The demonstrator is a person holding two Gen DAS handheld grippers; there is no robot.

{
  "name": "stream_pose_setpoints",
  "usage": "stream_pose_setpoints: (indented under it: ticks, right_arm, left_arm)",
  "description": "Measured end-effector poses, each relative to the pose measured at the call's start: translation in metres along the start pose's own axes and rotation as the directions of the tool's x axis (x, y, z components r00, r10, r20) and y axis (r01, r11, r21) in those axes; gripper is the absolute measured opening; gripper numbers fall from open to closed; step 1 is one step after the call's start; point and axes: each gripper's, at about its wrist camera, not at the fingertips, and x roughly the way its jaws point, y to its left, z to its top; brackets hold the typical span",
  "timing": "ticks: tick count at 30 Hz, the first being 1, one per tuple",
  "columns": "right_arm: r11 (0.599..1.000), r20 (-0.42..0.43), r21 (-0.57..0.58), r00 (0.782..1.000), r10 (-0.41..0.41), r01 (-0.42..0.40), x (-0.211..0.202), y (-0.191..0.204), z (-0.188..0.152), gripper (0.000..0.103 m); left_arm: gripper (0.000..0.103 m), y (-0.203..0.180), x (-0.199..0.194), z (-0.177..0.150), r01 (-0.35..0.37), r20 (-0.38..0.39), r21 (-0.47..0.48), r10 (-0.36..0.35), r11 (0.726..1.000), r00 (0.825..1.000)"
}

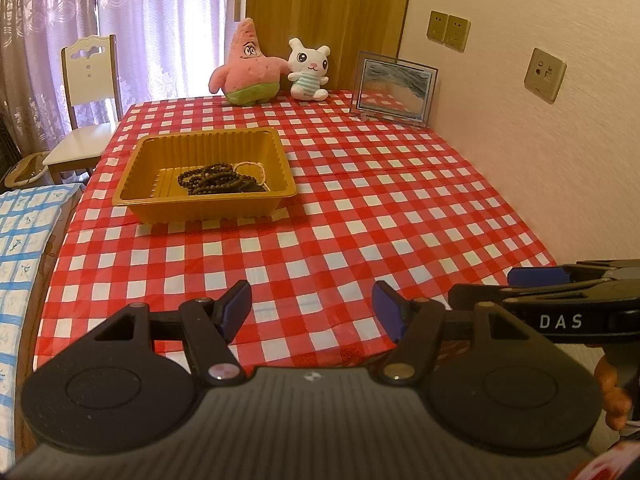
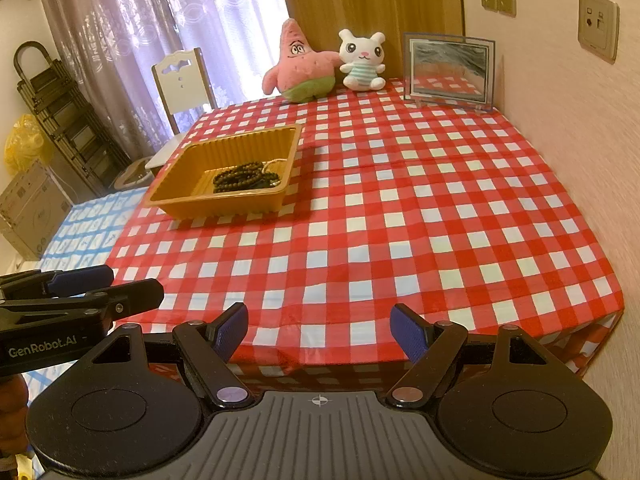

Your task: Organize jewelry

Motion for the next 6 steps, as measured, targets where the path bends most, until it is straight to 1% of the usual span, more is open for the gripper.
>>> stream_pose_setpoints:
  ticks: [6]
  right_arm:
    - [1.0, -0.005, -0.001, 1.0, 0.005, -0.005, 0.004, -0.0016, 0.0007, 0.078]
  left_arm:
    - [0.065, -0.0026, 0.0038, 0.0065, -0.003, 0.002, -0.005, 0.003, 1.0, 1.0]
